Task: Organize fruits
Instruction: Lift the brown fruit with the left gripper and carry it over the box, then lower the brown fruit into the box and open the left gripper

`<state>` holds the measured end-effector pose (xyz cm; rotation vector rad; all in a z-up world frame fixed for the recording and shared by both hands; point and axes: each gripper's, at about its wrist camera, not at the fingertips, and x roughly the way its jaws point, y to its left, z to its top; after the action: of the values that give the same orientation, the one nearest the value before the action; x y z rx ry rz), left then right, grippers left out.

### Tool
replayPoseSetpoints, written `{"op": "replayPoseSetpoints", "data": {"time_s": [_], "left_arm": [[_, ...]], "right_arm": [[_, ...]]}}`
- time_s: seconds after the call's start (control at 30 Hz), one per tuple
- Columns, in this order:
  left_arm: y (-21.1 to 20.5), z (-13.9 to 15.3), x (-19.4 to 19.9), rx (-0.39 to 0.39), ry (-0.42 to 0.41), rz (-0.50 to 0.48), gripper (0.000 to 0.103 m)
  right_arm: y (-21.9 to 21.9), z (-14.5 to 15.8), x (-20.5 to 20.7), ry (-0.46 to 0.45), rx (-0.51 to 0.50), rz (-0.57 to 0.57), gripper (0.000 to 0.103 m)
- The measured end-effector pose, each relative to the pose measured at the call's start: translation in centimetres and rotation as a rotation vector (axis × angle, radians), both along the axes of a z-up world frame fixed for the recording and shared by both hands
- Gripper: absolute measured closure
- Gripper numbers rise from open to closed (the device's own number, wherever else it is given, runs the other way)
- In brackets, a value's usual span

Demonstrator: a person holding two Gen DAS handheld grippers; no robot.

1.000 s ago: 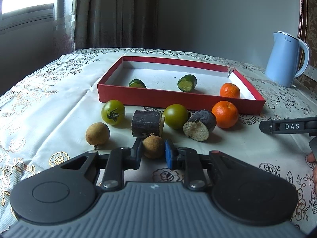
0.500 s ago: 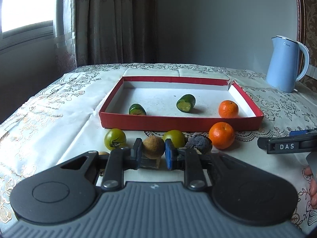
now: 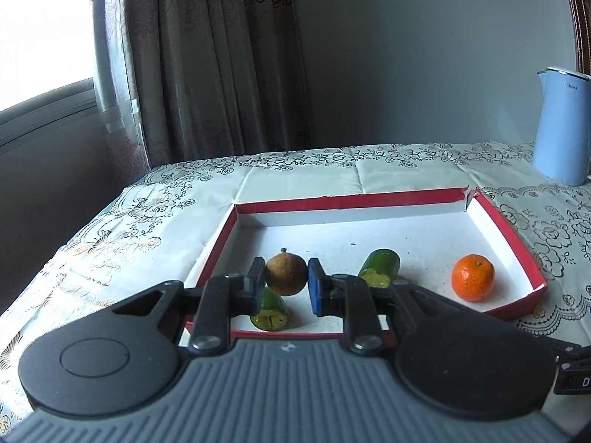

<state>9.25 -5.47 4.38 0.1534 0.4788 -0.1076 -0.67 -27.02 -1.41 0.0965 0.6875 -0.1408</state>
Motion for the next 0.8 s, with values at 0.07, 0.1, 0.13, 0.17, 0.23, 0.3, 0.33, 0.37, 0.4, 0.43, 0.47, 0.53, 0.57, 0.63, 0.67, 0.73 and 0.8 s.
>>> {"op": "replayPoseSetpoints", "data": {"time_s": [0.07, 0.1, 0.13, 0.17, 0.23, 0.3, 0.33, 0.37, 0.4, 0.43, 0.47, 0.53, 0.57, 0.63, 0.67, 0.73, 0.8], "left_arm": [[-0.3, -0.3, 1.7, 0.002, 0.027, 0.005, 0.082], [-0.4, -0.5, 2.3, 0.007, 0.033, 0.011, 0.082], [-0.5, -0.7, 2.8, 0.012, 0.04, 0.012, 0.082], [-0.6, -0.9, 3.3, 0.013, 0.05, 0.012, 0.082], [-0.8, -1.3, 4.1, 0.015, 0.063, 0.017, 0.082], [-0.9, -1.8, 4.8, 0.015, 0.075, 0.022, 0.082], [-0.9, -2.0, 5.1, 0.013, 0.086, 0.023, 0.082], [-0.9, -2.2, 5.4, 0.012, 0.092, 0.028, 0.082], [-0.9, -2.4, 5.8, 0.011, 0.1, 0.033, 0.082], [-0.8, -2.5, 6.0, 0.01, 0.105, 0.035, 0.082], [-0.8, -2.7, 6.2, 0.009, 0.109, 0.036, 0.082], [-0.8, -2.9, 6.5, 0.012, 0.115, 0.04, 0.082], [-0.8, -3.0, 6.6, 0.012, 0.122, 0.038, 0.081], [-0.8, -3.2, 6.8, 0.009, 0.136, 0.036, 0.081], [-0.9, -3.2, 6.8, 0.01, 0.139, 0.038, 0.081], [-0.9, -3.1, 6.7, 0.009, 0.135, 0.041, 0.081], [-0.9, -3.0, 6.5, 0.014, 0.128, 0.047, 0.074]], "right_arm": [[-0.2, 0.0, -0.1, -0.007, 0.016, -0.001, 0.0], [-0.3, 0.0, -0.1, -0.01, 0.022, -0.001, 0.0], [-0.4, 0.1, 0.0, -0.012, 0.027, -0.001, 0.0], [-0.4, 0.1, -0.1, -0.014, 0.029, -0.001, 0.0], [-0.5, 0.0, 0.0, -0.016, 0.036, -0.001, 0.0], [-0.6, 0.1, 0.0, -0.017, 0.039, -0.001, 0.0], [-0.6, 0.0, 0.1, -0.017, 0.039, -0.001, 0.0], [-0.6, 0.1, 0.1, -0.017, 0.039, -0.001, 0.0], [-0.6, 0.0, 0.0, -0.017, 0.039, -0.001, 0.0], [-0.6, 0.0, 0.1, -0.018, 0.04, -0.001, 0.0], [-0.6, 0.1, 0.1, -0.018, 0.04, -0.001, 0.0], [-0.6, 0.1, 0.1, -0.018, 0.041, -0.001, 0.0], [-0.6, 0.1, 0.1, -0.018, 0.041, -0.001, 0.0], [-0.6, 0.1, 0.0, -0.019, 0.041, -0.001, 0.0], [-0.6, 0.1, 0.0, -0.019, 0.042, -0.001, 0.0], [-0.6, 0.1, 0.1, -0.02, 0.044, -0.002, 0.0], [-0.6, 0.1, 0.0, -0.022, 0.048, -0.002, 0.0]]}}
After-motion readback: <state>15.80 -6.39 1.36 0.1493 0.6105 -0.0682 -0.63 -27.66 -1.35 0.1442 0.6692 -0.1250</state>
